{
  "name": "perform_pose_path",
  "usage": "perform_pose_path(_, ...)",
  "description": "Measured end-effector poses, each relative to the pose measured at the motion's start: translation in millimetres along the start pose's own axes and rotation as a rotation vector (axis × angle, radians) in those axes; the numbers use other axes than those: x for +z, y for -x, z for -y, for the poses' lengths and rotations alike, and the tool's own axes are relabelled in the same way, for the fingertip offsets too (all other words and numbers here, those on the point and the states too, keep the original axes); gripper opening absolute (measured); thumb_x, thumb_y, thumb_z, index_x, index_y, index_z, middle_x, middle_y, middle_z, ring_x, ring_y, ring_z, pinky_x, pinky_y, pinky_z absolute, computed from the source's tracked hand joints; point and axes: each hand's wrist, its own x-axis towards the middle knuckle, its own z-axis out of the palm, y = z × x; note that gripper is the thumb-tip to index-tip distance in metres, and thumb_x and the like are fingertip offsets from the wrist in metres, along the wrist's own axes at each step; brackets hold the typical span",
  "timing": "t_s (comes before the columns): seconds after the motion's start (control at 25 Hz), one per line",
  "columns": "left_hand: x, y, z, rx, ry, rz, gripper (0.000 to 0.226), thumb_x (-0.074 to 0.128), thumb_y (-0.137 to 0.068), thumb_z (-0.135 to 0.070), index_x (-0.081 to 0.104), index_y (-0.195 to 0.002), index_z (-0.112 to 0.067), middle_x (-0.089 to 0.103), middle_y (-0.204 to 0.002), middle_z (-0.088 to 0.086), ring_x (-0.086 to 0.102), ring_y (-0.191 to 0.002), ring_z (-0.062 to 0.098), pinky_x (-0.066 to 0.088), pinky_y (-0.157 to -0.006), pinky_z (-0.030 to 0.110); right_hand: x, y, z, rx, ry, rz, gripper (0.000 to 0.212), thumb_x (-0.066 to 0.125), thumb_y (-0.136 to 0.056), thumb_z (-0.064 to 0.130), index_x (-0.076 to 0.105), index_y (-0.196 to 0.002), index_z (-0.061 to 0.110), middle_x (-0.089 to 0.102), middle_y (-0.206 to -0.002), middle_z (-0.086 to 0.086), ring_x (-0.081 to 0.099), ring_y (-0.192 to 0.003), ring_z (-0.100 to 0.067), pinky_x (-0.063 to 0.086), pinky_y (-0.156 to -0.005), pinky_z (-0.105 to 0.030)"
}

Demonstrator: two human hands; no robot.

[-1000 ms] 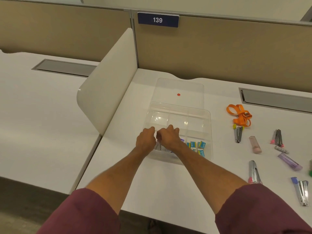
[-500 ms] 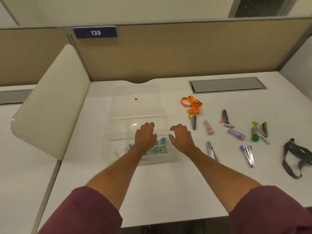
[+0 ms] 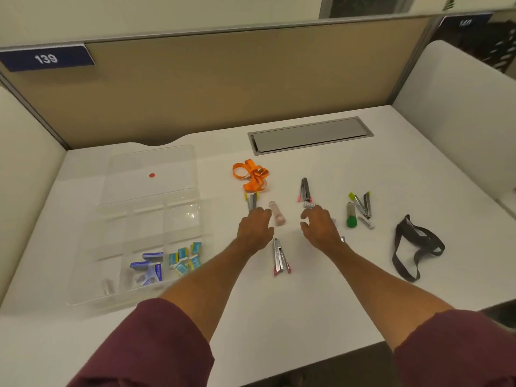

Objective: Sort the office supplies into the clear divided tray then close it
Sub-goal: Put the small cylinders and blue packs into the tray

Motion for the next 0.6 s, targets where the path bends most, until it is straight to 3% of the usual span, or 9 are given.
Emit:
perform_pose_path(0.2,28,-40,-43,0.056,-0.101,0.032,0.052,0.057,-0.091,-0.036,0.044,-0.135,-0.011,0.045,-0.142,0.01,0.044,-0.129,0.029,0.039,-0.103,0.043,-16,-40,-45,-0.002,-0.037,0.021,0.024,0.056,-0.09,0.013,0.062,-0.113,0.005,0.055,-0.116,-0.019,0.051,-0.111,-0.035,0.042,-0.089,-0.038)
perform_pose_path(0.32,41,-56,-56,0.052,-0.151,0.051,0.061,0.054,-0.092,-0.044,0.037,-0.141,-0.012,0.035,-0.151,0.01,0.032,-0.14,0.029,0.024,-0.116,0.045,-21,-61,-56,-0.017,-0.038,0.037,0.027,0.06,-0.09,0.012,0.062,-0.115,0.004,0.057,-0.117,-0.018,0.055,-0.108,-0.03,0.042,-0.081,-0.03)
perform_pose_path(0.44,52,-65,-62,0.06,-0.202,0.057,0.06,0.05,-0.094,-0.046,0.035,-0.142,-0.014,0.031,-0.153,0.009,0.028,-0.142,0.027,0.011,-0.12,0.048,-18,-78,-62,-0.032,-0.027,0.063,0.026,0.057,-0.091,0.006,0.064,-0.116,0.005,0.059,-0.117,-0.018,0.058,-0.107,-0.029,0.04,-0.078,-0.026)
perform_pose_path(0.6,58,-73,-68,0.071,-0.17,-0.033,0.051,0.051,-0.095,-0.036,0.039,-0.139,-0.013,0.038,-0.15,0.009,0.035,-0.139,0.026,0.015,-0.12,0.044,-13,-91,-68,-0.037,-0.023,0.137,0.021,0.056,-0.089,0.005,0.068,-0.107,0.005,0.067,-0.108,-0.018,0.063,-0.099,-0.033,0.048,-0.08,-0.032)
